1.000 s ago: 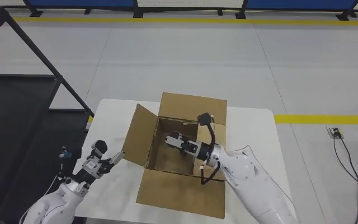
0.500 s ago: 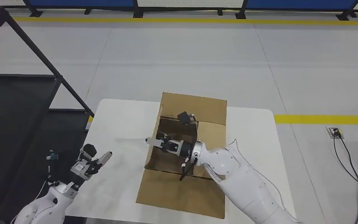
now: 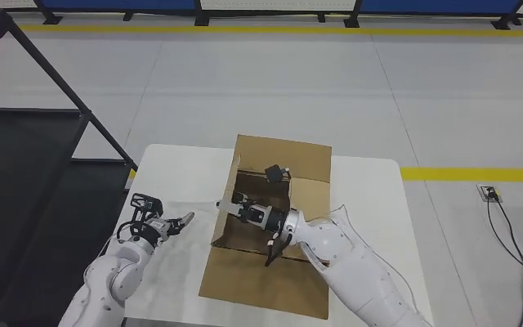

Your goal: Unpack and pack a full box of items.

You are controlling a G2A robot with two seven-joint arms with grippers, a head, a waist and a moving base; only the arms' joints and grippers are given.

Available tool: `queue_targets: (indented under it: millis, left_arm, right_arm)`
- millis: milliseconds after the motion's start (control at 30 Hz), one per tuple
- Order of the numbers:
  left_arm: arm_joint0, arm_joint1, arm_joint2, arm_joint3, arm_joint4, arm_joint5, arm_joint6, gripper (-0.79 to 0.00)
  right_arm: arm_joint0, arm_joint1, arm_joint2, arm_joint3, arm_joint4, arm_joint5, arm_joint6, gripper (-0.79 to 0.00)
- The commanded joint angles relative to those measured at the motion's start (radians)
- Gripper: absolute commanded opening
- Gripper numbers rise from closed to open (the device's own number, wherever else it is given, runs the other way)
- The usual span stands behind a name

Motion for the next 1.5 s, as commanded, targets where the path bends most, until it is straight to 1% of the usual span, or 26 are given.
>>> queue_targets:
  millis: [0, 133, 267, 533, 733, 933, 1100, 1267, 1367, 1467]
  left_arm:
    - [-0.049, -0.012, 0.049, 0.055, 0.027, 0.018, 0.01, 0.0]
    - [-0.123, -0.031, 0.105, 0.143, 0.035, 0.039, 0.035, 0.0]
    - [-0.157, -0.041, 0.117, 0.205, 0.016, 0.051, 0.06, 0.0]
    - [-0.162, -0.044, 0.084, 0.265, -0.04, 0.083, 0.099, 0.0]
    - [-0.16, -0.045, 0.059, 0.285, -0.085, 0.102, 0.093, 0.0]
    - [-0.147, -0.043, 0.041, 0.287, -0.092, 0.091, 0.095, 0.0]
    - [-0.112, -0.036, 0.034, 0.256, -0.069, 0.043, 0.095, 0.0]
    - [-0.042, -0.021, -0.009, 0.199, -0.066, 0.002, 0.112, 0.0]
    - [0.03, -0.01, -0.059, 0.124, -0.092, -0.031, 0.145, 0.0]
    - [0.117, 0.003, -0.12, 0.017, -0.12, -0.067, 0.17, 0.0]
  right_arm:
    - [-0.013, 0.003, 0.012, -0.014, -0.004, 0.001, 0.0, 0.0]
    - [-0.037, 0.01, 0.033, -0.044, -0.016, 0.009, 0.004, 0.0]
    - [-0.055, 0.014, 0.046, -0.076, -0.031, 0.018, 0.01, 0.0]
    - [-0.061, 0.013, 0.051, -0.097, -0.043, 0.034, 0.026, 0.0]
    - [-0.048, 0.008, 0.044, -0.086, -0.04, 0.038, 0.034, 0.0]
    - [-0.041, 0.004, 0.04, -0.08, -0.041, 0.037, 0.035, 0.0]
    - [-0.038, 0.001, 0.039, -0.076, -0.041, 0.036, 0.038, 0.0]
    - [-0.039, -0.002, 0.037, -0.078, -0.041, 0.035, 0.038, 0.0]
    - [-0.037, -0.007, 0.025, -0.08, -0.045, 0.042, 0.032, 0.0]
    - [-0.021, -0.017, -0.002, -0.072, -0.046, 0.056, 0.026, 0.0]
